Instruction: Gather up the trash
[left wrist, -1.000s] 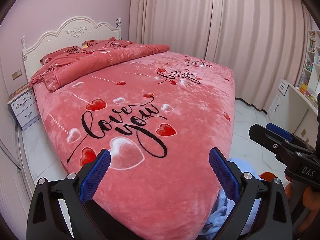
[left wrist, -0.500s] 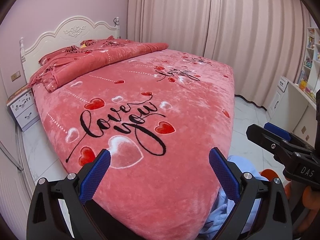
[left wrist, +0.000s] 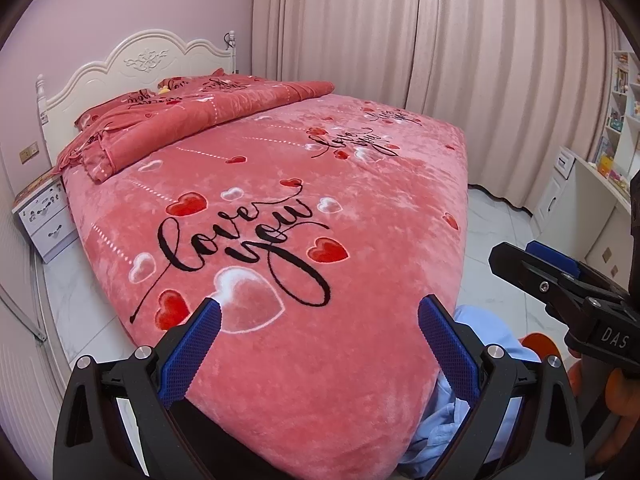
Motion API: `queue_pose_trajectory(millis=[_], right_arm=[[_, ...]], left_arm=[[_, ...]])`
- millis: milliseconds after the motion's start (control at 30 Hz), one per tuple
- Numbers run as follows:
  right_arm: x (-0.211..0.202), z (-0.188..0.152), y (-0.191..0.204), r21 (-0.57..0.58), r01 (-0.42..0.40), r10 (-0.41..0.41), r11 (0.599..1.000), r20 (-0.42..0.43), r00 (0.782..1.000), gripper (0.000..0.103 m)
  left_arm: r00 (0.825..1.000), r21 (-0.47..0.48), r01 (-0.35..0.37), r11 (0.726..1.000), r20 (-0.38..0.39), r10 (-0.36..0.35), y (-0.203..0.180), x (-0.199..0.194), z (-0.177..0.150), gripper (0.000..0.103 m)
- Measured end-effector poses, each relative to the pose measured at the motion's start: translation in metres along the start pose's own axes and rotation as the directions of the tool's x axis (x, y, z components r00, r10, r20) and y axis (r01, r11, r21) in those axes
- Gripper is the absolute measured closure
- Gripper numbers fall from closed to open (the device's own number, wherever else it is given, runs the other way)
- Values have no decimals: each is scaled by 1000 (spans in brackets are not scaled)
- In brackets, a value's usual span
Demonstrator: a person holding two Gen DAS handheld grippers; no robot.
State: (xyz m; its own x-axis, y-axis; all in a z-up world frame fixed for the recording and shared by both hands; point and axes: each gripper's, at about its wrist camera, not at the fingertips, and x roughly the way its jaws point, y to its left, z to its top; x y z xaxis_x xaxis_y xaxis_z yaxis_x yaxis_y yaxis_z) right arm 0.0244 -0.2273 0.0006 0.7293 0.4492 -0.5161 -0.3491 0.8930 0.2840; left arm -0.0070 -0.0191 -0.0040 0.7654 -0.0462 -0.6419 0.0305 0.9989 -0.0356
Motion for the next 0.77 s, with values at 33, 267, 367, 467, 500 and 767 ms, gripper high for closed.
queue_pose_trajectory(millis=[33,267,367,467,500,767], right_arm=[[0,0,0,1,0,0,1000,0,1000,5],[0,0,0,3,0,0,1000,0,1000,5],[0,0,0,2,-1,1,1000,0,1000,5],[2,0,0,2,-2,2,1000,-4,1000,5],[2,-1,0,3,-2,2,1000,-5,1000,5],[3,-3,0,6,-6,6,1000,-12,1000,5]], left_arm=[[1000,3,0,1000,0,0,-1,0,0,6],[1000,4,-1,1000,0,1,-2,0,0,6],[1000,6,3,1000,-3,-3,-2,1,0,6],[1000,7,-1,1000,-11,1,-3,3,-1,6],[1000,7,-2,1000,-14,2,-2,3,-2,6],[999,17,-15,1000,-30,15,-4,6,-2,6]])
